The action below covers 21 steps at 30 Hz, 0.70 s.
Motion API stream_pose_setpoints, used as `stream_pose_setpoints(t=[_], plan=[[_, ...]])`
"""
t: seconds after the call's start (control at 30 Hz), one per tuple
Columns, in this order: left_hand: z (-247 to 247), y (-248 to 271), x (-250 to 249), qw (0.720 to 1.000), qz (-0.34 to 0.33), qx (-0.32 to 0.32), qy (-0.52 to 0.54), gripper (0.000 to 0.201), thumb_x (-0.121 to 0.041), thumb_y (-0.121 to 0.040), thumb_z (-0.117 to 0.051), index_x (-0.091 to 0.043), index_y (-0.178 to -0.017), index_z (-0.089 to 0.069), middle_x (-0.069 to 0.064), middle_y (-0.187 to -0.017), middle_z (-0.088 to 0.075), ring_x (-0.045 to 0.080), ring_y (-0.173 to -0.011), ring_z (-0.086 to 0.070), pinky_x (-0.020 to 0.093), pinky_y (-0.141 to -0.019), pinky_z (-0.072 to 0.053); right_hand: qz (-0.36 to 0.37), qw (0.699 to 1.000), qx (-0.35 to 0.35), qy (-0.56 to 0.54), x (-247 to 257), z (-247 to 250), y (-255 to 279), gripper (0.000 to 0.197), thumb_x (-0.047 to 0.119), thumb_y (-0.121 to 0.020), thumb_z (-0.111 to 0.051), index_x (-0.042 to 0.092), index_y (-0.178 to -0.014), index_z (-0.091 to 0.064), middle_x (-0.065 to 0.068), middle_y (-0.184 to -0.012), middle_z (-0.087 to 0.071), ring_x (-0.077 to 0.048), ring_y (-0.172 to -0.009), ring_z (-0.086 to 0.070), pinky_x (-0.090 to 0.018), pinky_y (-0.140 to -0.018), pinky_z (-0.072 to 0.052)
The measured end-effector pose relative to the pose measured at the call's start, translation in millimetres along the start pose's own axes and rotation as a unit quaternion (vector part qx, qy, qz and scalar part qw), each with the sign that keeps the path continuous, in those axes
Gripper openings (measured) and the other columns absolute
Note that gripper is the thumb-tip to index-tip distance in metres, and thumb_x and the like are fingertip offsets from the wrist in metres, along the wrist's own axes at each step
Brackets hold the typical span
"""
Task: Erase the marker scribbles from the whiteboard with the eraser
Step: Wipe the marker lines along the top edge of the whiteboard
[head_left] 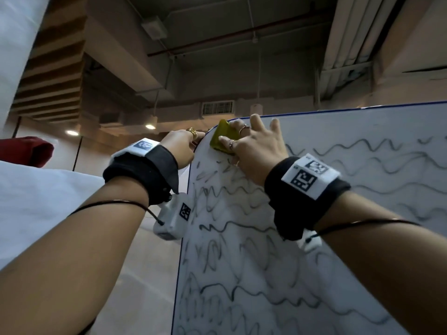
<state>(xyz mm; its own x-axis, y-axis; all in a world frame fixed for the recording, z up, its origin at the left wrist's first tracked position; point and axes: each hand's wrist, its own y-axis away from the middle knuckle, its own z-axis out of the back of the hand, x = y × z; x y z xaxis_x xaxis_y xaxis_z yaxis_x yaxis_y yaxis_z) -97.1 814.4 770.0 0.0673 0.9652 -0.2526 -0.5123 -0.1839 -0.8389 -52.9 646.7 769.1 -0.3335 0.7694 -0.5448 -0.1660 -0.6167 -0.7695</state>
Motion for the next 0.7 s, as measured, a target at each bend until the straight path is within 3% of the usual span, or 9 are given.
stream_pose_setpoints(t=[0.13, 0.23, 0.37, 0.5, 0.63, 0.7], plan=[[-1, -3, 2, 1.0, -0.002, 0.007, 0.029, 0.053, 0.008, -0.084, -0.046, -0.017, -0.13, -0.055, 0.005, -0.124, -0.06, 0.021, -0.113, -0.055, 0.027, -0.099, -0.041, 0.061, 0.997, 0.018, -0.049, 39, -20, 11, 0.046, 0.032, -0.094, -0.048, 0.035, -0.139, -0.039, -0.001, -0.151, -0.018, -0.026, -0.127, -0.016, -0.046, -0.098, -0.02], [1, -4, 2, 1.0, -0.001, 0.009, 0.022, 0.052, 0.008, -0.084, -0.046, -0.015, -0.129, -0.055, 0.006, -0.122, -0.06, 0.022, -0.11, -0.056, 0.027, -0.098, -0.042, 0.133, 0.99, 0.018, -0.037, 36, -17, 26, 0.04, 0.034, -0.097, -0.04, 0.037, -0.137, -0.042, 0.003, -0.15, -0.021, -0.024, -0.126, -0.021, -0.043, -0.095, -0.023], [-5, -4, 5, 1.0, -0.005, 0.002, -0.01, 0.056, 0.008, -0.086, -0.045, -0.016, -0.137, -0.046, 0.004, -0.134, -0.052, 0.022, -0.118, -0.051, 0.023, -0.1, -0.038, 0.104, 0.994, 0.029, 0.013, -3, 1, 29, 0.047, 0.036, -0.096, -0.045, 0.043, -0.141, -0.032, 0.004, -0.151, -0.021, -0.026, -0.128, -0.022, -0.042, -0.095, -0.024], [-15, -4, 11, 1.0, -0.024, -0.016, -0.007, 0.055, 0.0, -0.09, -0.051, -0.018, -0.141, -0.042, 0.001, -0.142, -0.044, 0.019, -0.126, -0.045, 0.023, -0.106, -0.033, 0.064, 0.997, 0.03, -0.012, 22, -8, 13, 0.046, 0.036, -0.093, -0.049, 0.04, -0.138, -0.038, 0.002, -0.151, -0.019, -0.026, -0.131, -0.016, -0.046, -0.1, -0.018], [-17, -8, 17, 1.0, -0.019, -0.014, 0.017, 0.059, 0.001, -0.087, -0.054, -0.02, -0.141, -0.042, -0.001, -0.143, -0.043, 0.018, -0.126, -0.046, 0.028, -0.107, -0.036, 0.114, 0.992, 0.035, -0.035, 55, -22, 19, 0.04, 0.037, -0.092, -0.051, 0.036, -0.132, -0.049, 0.003, -0.15, -0.02, -0.024, -0.127, -0.02, -0.044, -0.098, -0.02], [-19, -10, 20, 1.0, -0.022, -0.008, 0.013, 0.06, 0.002, -0.087, -0.054, -0.021, -0.142, -0.041, -0.002, -0.144, -0.042, 0.02, -0.127, -0.045, 0.031, -0.108, -0.036, 0.137, 0.99, 0.029, -0.026, 40, -21, 30, 0.04, 0.036, -0.095, -0.045, 0.04, -0.135, -0.044, 0.003, -0.152, -0.018, -0.024, -0.127, -0.022, -0.043, -0.097, -0.022]])
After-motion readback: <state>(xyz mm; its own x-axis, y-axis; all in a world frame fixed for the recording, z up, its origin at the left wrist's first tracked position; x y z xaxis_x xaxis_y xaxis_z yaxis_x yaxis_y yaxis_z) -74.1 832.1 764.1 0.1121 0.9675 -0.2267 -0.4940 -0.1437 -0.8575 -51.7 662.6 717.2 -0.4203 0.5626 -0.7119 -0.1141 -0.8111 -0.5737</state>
